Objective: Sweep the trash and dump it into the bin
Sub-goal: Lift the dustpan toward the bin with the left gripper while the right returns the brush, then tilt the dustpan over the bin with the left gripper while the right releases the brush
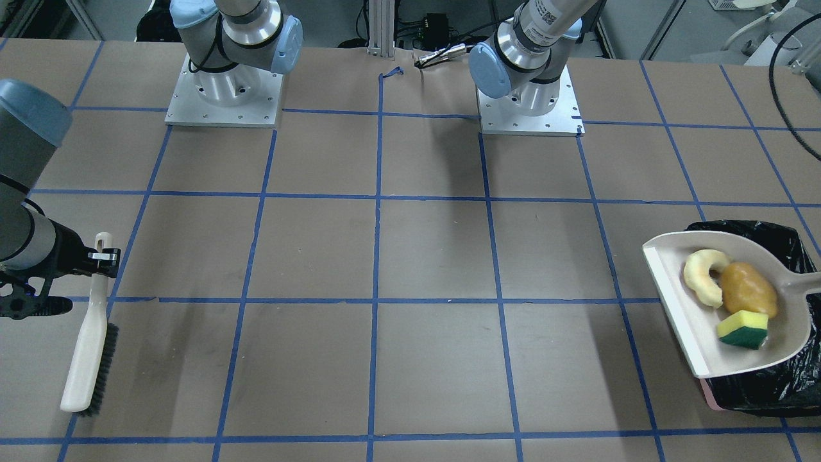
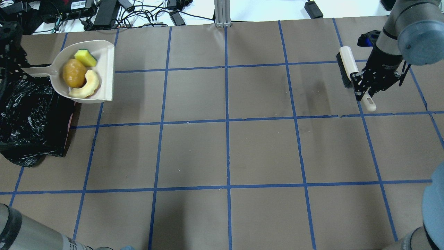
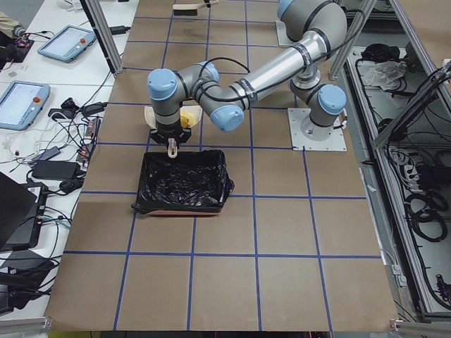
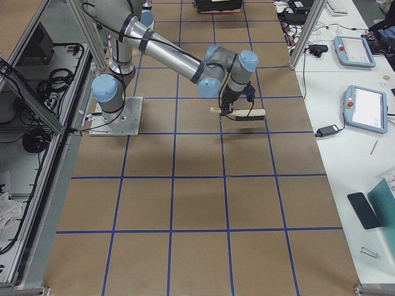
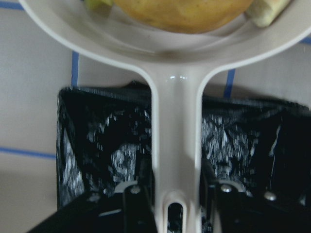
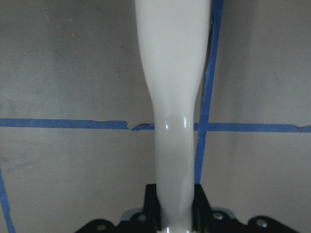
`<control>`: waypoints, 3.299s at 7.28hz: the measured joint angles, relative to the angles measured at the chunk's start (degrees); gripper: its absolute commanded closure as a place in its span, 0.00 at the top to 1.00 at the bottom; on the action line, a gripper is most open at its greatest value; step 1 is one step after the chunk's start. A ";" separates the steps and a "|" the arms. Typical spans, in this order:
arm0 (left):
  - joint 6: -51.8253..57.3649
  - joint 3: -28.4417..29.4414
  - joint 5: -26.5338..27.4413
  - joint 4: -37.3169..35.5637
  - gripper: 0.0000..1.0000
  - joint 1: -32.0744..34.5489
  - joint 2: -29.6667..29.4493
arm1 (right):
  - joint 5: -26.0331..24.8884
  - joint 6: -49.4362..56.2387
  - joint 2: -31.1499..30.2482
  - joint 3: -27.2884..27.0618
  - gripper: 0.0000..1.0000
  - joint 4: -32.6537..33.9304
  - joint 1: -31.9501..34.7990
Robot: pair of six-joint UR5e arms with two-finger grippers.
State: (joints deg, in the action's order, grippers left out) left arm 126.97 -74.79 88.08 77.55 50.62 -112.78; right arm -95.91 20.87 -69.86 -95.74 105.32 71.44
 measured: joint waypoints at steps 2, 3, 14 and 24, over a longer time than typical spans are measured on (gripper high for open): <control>8.57 2.79 1.19 -0.04 0.16 -4.23 -1.10 | -0.32 0.94 1.69 -0.28 0.00 2.19 -0.83; 11.46 3.28 1.75 -0.53 0.16 -5.40 -1.54 | -0.34 0.69 2.09 -0.30 0.00 2.52 -1.15; 29.29 4.24 15.14 -15.39 0.15 -1.30 -3.57 | -0.42 -0.77 3.64 -0.39 0.97 2.27 -1.64; 37.44 0.25 18.15 -26.02 0.15 0.64 -1.75 | -0.46 -1.18 -9.03 4.03 1.00 -0.98 -0.37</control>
State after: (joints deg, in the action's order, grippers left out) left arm 164.41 -74.54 106.22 51.52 51.26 -114.53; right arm -96.36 19.68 -78.89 -91.71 104.34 71.07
